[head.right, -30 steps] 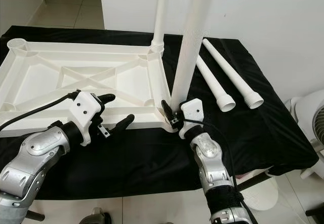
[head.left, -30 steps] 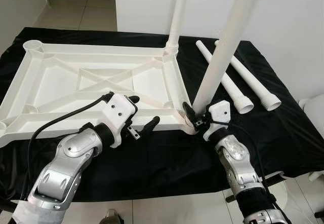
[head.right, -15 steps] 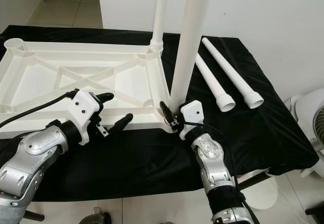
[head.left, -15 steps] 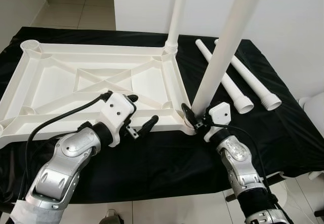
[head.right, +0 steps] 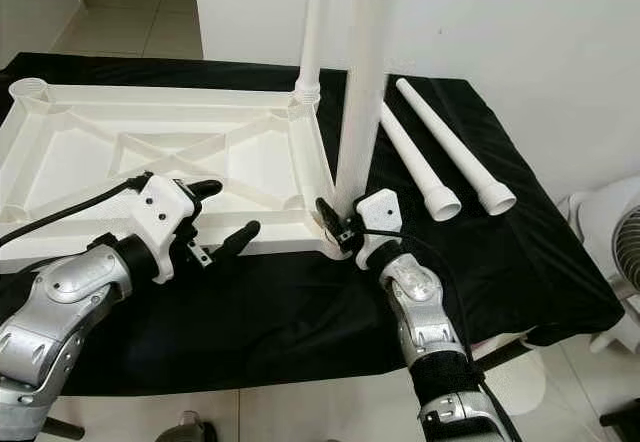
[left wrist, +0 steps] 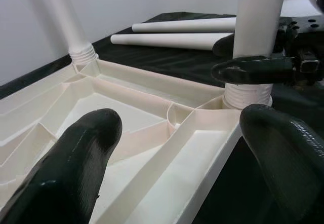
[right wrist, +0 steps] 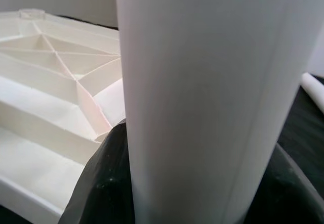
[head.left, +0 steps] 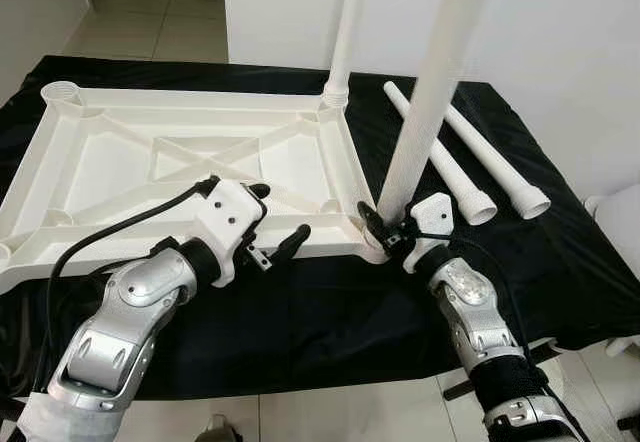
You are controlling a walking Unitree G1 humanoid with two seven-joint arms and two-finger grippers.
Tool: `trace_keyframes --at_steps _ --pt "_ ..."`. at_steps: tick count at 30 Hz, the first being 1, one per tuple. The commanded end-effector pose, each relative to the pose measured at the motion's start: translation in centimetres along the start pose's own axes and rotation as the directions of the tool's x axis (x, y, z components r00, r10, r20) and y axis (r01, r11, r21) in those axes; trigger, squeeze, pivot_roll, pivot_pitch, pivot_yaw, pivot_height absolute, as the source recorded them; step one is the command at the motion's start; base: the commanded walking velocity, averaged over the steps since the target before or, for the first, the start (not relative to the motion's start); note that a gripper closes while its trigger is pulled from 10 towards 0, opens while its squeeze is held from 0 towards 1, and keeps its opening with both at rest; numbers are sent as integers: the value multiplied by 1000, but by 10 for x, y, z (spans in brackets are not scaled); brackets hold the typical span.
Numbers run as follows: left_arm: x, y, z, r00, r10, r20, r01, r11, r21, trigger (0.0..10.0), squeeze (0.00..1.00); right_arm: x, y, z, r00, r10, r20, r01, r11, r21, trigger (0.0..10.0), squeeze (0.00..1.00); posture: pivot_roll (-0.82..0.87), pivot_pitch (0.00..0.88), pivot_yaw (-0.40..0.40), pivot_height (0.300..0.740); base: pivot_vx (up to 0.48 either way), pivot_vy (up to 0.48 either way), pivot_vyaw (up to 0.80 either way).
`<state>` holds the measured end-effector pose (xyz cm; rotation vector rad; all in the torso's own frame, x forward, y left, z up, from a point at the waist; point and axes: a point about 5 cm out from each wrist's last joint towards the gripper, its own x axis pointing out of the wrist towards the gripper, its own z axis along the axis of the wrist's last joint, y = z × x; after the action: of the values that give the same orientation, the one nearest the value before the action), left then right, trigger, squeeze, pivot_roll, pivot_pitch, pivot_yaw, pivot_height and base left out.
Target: Building children table
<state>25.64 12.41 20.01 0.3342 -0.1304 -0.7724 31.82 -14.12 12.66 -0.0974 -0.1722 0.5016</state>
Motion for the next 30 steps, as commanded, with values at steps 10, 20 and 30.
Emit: trace_keyframes --at_steps 10,20,30 --pt "-2 -1 3 1000 -13 5 13 1000 -3 10000 0 -27 -5 -47 968 -127 -218 169 968 185 10000 0 117 110 -73 740 0 0 0" --pt "-3 -1 3 1000 -17 3 17 1000 1 10000 0 -30 -11 -54 938 -223 -265 290 924 248 10000 0 116 106 -71 740 0 0 0" --pt "-2 -1 4 1000 -18 6 18 1000 3 10000 0 -19 -14 -50 932 -172 -318 233 958 165 10000 0 113 105 -73 740 0 0 0"
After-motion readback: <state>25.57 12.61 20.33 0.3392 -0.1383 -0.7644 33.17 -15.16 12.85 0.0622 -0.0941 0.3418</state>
